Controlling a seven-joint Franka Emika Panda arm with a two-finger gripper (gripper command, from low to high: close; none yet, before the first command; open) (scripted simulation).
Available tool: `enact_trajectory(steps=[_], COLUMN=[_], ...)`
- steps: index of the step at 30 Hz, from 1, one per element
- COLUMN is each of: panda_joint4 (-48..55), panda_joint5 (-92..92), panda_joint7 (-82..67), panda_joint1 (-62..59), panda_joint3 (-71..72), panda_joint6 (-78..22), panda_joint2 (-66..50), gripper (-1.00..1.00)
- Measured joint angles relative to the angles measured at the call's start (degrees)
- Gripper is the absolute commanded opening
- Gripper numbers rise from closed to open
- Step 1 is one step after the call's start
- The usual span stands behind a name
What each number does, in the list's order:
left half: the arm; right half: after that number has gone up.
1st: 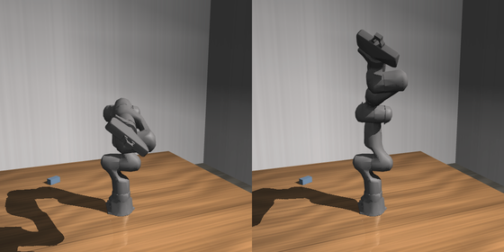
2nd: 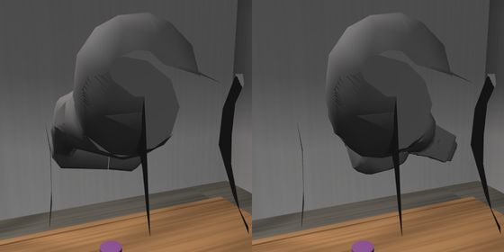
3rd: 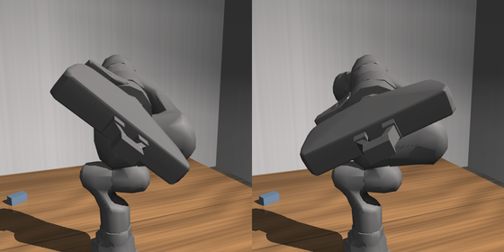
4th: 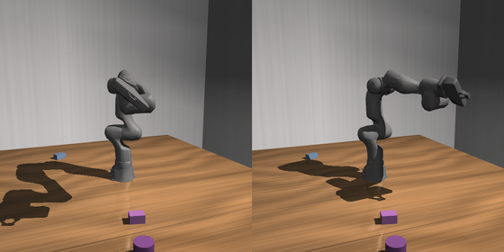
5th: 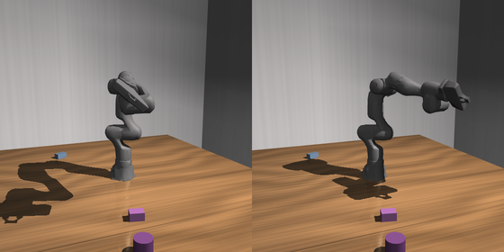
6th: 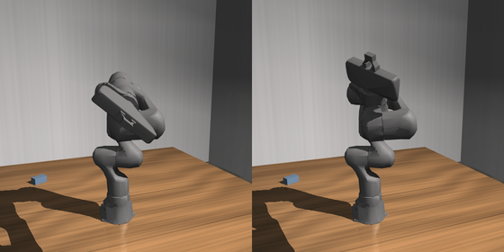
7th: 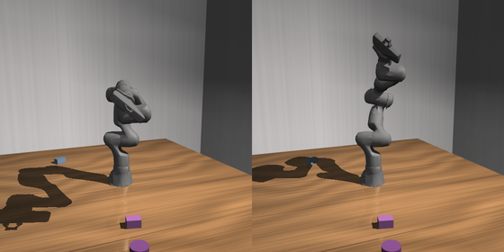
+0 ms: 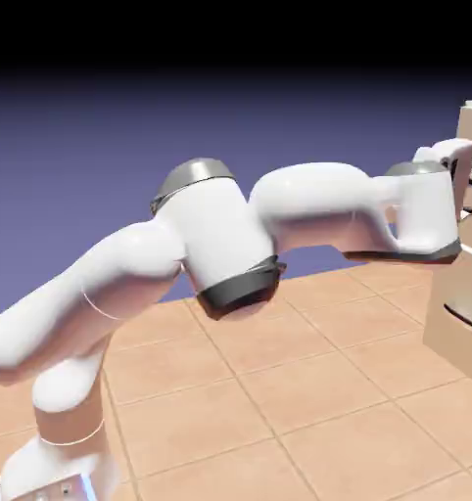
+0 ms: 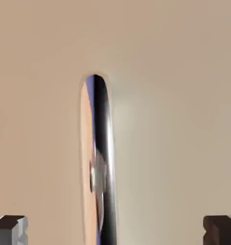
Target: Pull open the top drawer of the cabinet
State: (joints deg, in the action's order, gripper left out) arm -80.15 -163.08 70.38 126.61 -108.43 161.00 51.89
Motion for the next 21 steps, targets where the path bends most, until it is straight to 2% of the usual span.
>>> enact_trajectory(steps=[9,10,12,21], panda_joint4=[18.69,19.53,19.53,0.86], panda_joint5=[5.66,5.91,5.91,0.57], panda_joint7=[-9.02,-9.43,-9.43,-2.06], panda_joint1=[12.16,12.71,12.71,0.26], panda_joint3=[-5.76,-6.02,-6.02,0.71], panda_joint6=[6.37,6.65,6.66,0.05], panda_joint2=[7.00,7.32,7.32,1.37], gripper=[0.00,-1.00,-1.00,-1.00])
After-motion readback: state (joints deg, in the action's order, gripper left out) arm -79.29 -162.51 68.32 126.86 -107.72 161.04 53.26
